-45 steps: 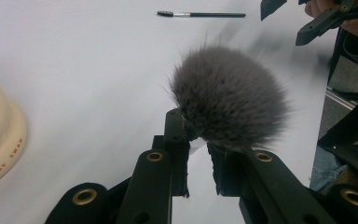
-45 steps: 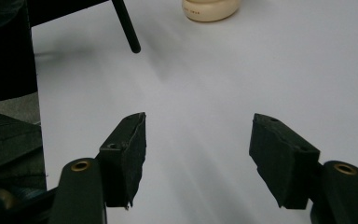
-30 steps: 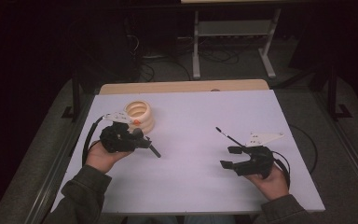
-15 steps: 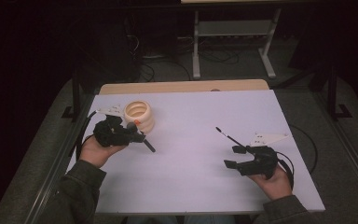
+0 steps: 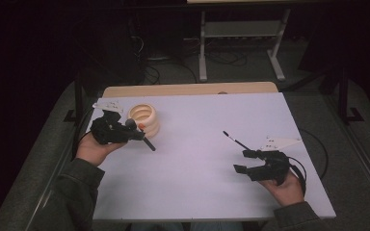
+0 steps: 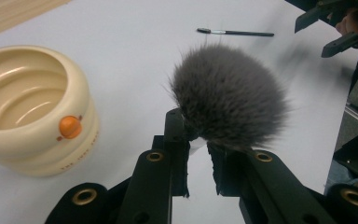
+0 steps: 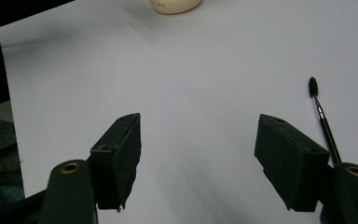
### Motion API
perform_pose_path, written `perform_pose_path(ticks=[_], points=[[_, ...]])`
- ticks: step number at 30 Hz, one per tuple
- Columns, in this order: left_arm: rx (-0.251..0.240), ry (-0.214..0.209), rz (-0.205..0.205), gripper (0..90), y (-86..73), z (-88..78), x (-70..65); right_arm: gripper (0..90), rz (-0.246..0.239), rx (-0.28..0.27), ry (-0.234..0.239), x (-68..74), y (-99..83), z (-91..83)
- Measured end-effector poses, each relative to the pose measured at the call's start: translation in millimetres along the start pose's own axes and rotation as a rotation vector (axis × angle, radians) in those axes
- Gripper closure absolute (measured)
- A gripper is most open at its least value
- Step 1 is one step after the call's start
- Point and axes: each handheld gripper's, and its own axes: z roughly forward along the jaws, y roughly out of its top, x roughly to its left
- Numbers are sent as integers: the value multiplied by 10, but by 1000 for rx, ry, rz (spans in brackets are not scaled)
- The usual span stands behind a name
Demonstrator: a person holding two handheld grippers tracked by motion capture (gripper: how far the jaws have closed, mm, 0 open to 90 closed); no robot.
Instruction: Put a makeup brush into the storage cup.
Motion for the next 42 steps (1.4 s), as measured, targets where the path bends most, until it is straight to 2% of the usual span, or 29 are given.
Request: perform_pose_path(ticks=[9,25,36,42], points=[[-9,29,-9,775,153,-136,95,301,4,-1,0,-6,-12,2],[-11,108,-18,775,487,-350,280,302,7,-3,-3,-17,-8,-7],[-12,146,-13,776,705,-449,367,302,-1,-16,-9,-23,13,-38],[-26,167,-27,776,804,-490,428,301,4,-11,-13,-33,10,-42]])
